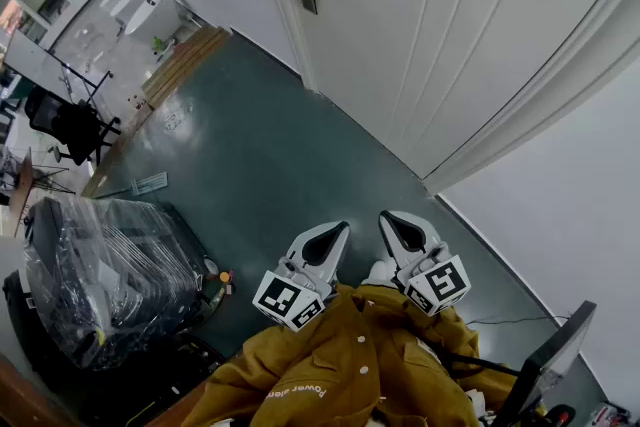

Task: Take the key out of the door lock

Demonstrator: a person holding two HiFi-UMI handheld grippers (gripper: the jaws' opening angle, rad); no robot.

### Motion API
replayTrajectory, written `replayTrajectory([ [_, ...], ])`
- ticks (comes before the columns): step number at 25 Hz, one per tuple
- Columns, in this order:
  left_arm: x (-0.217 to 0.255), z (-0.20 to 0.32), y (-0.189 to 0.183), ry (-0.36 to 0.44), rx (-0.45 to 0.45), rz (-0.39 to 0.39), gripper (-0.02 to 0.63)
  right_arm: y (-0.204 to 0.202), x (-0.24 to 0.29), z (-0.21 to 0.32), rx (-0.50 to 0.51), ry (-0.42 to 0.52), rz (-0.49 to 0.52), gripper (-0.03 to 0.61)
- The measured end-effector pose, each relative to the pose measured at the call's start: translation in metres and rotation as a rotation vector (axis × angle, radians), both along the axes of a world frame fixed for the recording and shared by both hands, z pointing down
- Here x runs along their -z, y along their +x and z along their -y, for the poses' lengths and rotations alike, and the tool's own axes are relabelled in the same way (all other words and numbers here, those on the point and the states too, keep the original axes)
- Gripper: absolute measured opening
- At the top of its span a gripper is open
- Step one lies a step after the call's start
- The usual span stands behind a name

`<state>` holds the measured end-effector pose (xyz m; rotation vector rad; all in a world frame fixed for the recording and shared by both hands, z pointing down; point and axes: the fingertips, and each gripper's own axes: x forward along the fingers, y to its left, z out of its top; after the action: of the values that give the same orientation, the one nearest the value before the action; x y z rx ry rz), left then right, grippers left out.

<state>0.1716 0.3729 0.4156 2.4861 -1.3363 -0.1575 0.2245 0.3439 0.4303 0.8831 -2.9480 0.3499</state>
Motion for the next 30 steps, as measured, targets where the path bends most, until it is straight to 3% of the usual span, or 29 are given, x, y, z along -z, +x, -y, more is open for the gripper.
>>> replayTrajectory([
  [18,0.002,-0.006,0.022,-0.023,0.021,0.005,0.0,0.03,0.005,-0.004,-0.006,-0.02,0.037,0.017],
  [25,-0.013,0.003,-0.017,-0.049,0.118,0.01,0.0,0.02,-0.016,0.013,0.006,-0.029,0.015,0.013],
  [30,-0.033,0.048,-0.054,-0.094,0.146,-0.003,0.0,-0.012,-0.028,0.052,0.038,-0.049,-0.009,0.005],
])
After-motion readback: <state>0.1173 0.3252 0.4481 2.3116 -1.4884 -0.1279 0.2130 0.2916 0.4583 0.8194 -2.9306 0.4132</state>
